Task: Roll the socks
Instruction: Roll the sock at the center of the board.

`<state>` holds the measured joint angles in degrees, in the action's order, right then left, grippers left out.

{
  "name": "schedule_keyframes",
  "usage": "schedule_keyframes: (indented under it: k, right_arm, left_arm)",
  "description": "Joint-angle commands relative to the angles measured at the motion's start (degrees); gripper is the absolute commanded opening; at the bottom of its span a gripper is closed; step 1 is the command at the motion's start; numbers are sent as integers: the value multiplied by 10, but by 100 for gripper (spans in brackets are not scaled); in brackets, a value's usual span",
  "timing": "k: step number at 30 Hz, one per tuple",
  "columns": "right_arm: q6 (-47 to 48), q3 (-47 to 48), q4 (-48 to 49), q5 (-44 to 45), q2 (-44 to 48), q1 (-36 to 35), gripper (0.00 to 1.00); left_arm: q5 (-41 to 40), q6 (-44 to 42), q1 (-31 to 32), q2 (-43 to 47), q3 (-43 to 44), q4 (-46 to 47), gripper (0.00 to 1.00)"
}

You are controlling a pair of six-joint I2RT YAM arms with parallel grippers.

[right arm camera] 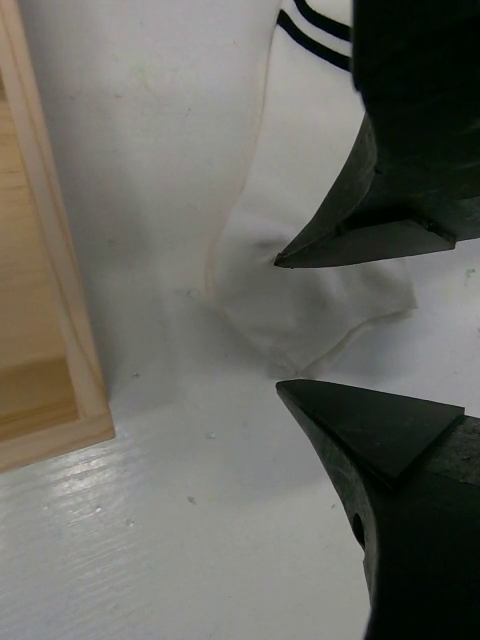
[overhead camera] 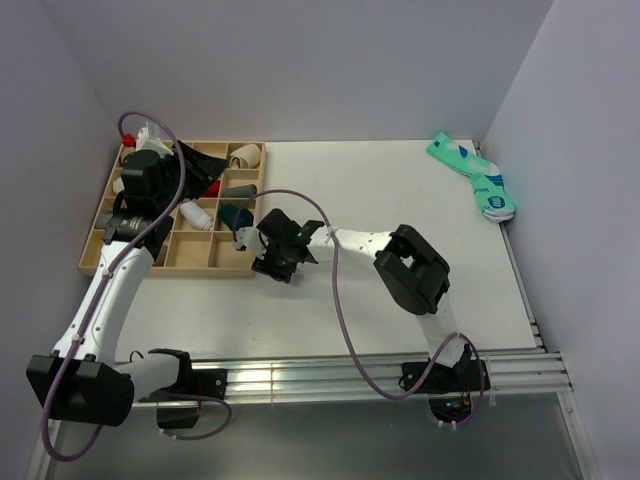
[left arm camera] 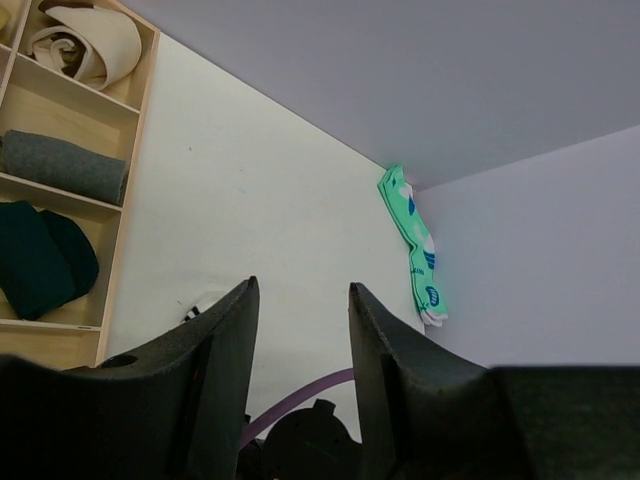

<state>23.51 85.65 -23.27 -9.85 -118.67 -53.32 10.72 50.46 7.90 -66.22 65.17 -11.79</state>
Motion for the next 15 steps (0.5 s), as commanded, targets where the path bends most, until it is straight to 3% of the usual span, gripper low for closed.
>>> schedule_keyframes:
  k: [1,15]
  right_arm:
    - [-12,-13,3,4,25,2,56]
    - [-25,-48,14,7,40,1,54]
  left_arm:
    - [11,-12,-3,1,5,24,47]
    - [7,-11,-3,0,-9,18,46]
